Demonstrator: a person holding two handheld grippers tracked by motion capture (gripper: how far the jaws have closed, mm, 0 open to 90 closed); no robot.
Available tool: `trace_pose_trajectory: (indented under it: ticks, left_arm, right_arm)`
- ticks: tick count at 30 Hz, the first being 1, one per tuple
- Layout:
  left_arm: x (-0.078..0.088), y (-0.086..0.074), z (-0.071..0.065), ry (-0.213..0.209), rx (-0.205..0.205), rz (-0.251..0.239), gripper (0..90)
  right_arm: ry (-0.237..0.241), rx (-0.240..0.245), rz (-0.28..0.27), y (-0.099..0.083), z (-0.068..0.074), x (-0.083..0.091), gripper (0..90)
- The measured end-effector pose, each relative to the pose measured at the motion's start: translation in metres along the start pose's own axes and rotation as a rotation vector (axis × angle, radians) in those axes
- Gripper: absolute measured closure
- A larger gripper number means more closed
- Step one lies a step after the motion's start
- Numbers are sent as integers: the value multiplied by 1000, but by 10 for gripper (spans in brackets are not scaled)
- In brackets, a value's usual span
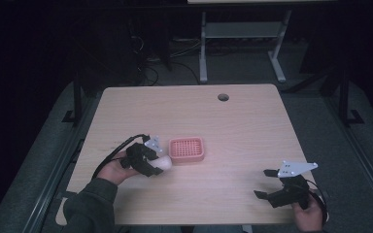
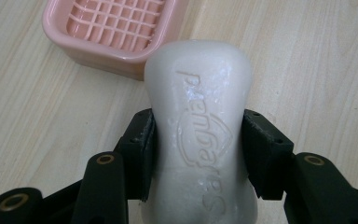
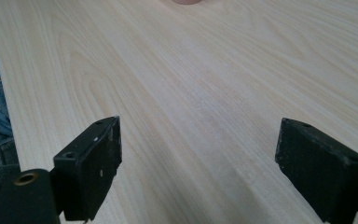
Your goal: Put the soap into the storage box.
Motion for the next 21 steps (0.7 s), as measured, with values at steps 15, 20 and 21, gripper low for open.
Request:
trace_pose_trajectory:
  ticks: [15, 20, 21]
  left_arm:
    - [-2, 10, 5, 3, -9, 5, 491]
    - [-2, 17, 6, 2, -25, 5, 491]
    - [-2, 18, 6, -2, -27, 8, 491]
  right_arm:
    - [6, 3, 1, 0, 0, 0, 142]
    - [7, 6, 0, 0, 0, -1, 142]
    - [7, 7, 0, 0, 1, -1, 142]
Point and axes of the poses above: each handheld gripper's, and its own axes: x roughly backward along the jaws, y roughly out of its top, z roughly to its left, the point moved 10 cm from there along -x, roughly forward along the jaws, and after that the axes turned 11 degrees about y, right-handed, at the moved point
